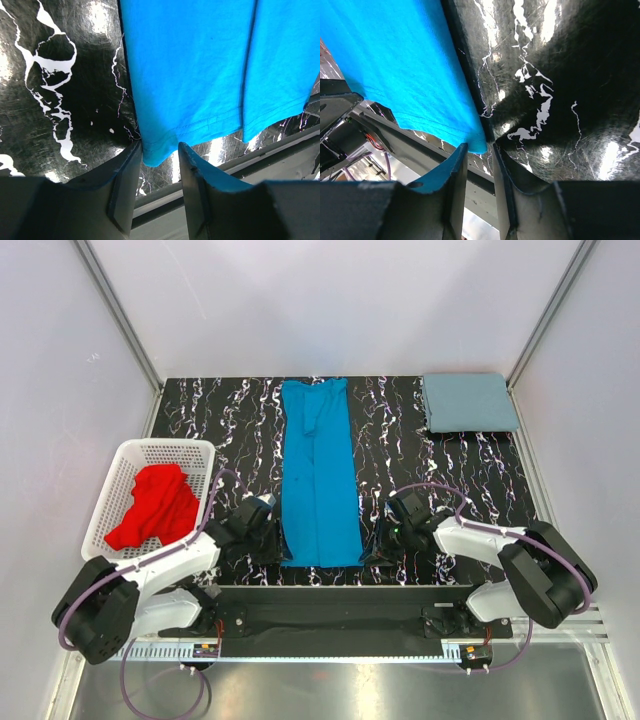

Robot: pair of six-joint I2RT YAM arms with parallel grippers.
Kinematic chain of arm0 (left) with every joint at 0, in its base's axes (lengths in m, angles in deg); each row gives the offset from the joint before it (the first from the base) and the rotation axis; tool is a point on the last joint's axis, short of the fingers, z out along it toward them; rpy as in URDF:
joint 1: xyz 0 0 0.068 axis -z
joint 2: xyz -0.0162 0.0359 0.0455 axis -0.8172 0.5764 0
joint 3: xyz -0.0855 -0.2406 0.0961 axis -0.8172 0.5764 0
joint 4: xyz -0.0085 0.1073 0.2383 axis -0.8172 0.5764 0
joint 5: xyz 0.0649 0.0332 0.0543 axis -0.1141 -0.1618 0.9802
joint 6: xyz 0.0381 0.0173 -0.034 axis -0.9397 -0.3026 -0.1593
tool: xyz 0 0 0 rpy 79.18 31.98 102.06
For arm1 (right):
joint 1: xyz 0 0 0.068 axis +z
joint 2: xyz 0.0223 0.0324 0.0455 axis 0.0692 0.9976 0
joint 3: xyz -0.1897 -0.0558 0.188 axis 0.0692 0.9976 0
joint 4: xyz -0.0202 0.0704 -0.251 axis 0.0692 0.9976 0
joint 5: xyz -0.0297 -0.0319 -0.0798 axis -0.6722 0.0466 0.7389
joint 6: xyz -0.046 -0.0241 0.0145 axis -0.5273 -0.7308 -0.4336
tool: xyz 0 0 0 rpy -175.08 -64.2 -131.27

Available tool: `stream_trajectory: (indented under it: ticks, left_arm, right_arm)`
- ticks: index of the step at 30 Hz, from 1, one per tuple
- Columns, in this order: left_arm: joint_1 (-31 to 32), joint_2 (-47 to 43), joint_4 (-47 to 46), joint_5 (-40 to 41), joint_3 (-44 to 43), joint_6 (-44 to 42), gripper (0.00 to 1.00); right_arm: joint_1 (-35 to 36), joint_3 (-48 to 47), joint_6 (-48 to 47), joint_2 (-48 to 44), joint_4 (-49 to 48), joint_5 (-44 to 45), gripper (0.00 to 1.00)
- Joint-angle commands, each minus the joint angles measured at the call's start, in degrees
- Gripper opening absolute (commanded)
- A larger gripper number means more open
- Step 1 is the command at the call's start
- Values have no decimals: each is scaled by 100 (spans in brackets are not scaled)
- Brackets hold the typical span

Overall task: Fold and stack the t-shirts
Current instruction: Fold the tshirt

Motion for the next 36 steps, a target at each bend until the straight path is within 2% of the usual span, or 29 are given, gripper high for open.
stream_trajectory:
  ticks: [1, 5, 8, 9, 11, 23, 28, 35, 36]
  left_arm:
    - [52, -33, 356, 352, 183, -31, 43]
    - [122, -41, 321, 343, 253, 40, 43]
    - [148, -112, 321, 370, 289, 92, 43]
    - [148, -129, 304, 370, 289, 127, 43]
    - [148, -121, 321, 335, 228, 137, 43]
    - [201, -419, 506, 519, 289, 260, 41]
    - [201, -270, 401, 581, 271, 251, 41]
    - [201, -15, 260, 572, 131, 172, 33]
    - [201, -24, 268, 563, 122, 172, 29]
  right_arm:
    - [79, 65, 47, 18, -46, 237, 33]
    - [88, 48, 47, 159, -143, 237, 28]
    - [88, 100, 47, 212, -213, 246, 18]
    - [79, 118, 47, 221, -239, 246, 8]
    - [97, 118, 30, 256, -266, 211, 0]
    - [132, 92, 39, 186, -187, 255, 0]
    - [132, 109, 39, 177, -178, 246, 0]
    - [141, 153, 47, 54, -126, 255, 0]
    - [141, 153, 39, 36, -125, 255, 0]
